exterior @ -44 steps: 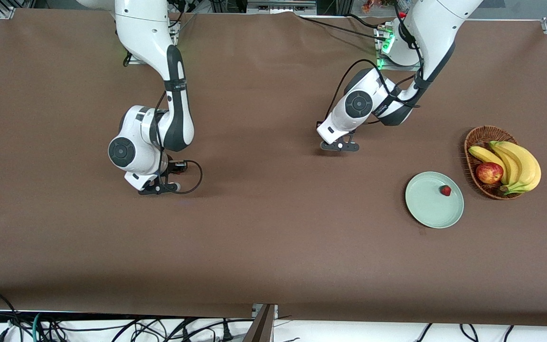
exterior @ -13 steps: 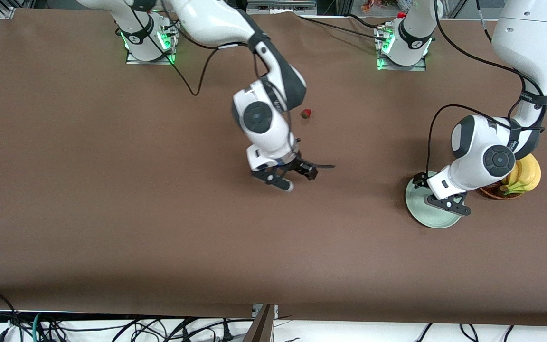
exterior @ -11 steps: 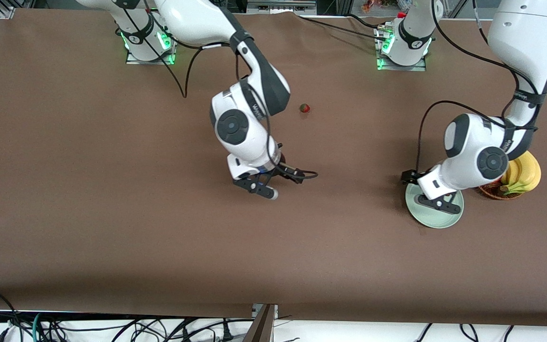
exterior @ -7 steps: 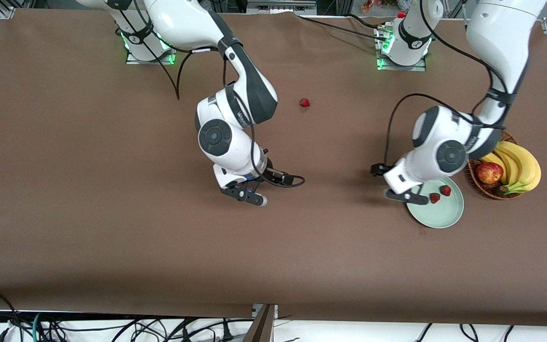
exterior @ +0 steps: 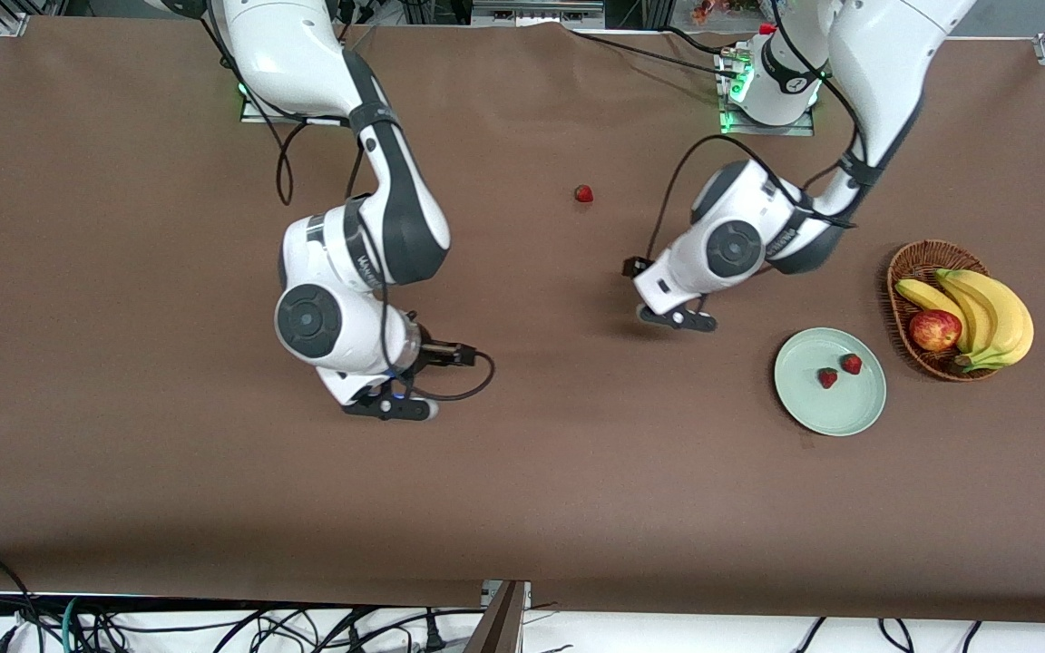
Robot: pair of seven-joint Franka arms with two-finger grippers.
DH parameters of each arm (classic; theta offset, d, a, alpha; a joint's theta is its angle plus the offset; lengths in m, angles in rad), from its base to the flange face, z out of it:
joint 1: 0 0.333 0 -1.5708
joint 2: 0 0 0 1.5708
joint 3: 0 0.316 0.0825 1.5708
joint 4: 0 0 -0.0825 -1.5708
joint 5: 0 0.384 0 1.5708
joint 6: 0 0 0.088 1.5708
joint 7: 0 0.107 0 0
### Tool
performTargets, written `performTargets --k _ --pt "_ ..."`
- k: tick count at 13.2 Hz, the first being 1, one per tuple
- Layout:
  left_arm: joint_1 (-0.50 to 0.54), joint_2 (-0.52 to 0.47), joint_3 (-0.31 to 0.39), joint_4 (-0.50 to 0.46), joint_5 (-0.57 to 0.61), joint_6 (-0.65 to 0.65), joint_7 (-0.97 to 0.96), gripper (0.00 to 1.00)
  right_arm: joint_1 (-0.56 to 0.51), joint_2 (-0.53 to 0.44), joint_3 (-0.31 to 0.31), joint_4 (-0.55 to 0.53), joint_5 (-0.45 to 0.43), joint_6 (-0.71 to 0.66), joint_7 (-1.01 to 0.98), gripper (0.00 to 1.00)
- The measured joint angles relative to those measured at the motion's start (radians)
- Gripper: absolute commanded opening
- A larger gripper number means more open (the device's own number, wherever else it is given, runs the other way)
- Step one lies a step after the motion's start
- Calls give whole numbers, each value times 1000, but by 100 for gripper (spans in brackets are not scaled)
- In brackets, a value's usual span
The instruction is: Collect all strawberries into plate
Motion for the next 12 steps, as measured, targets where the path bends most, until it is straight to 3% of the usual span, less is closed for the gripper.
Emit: performTargets --k 4,7,12 --pt "-6 -38 -133 -133 0 110 -223 100 6 -47 -41 -80 -76 -22 -55 99" --pt "-9 -58 -204 -195 25 146 -383 100 49 -185 -55 -132 -222 -75 -55 99" --pt "-43 -61 -266 -286 173 258 -650 100 83 -399 -63 -233 -354 -144 -59 99"
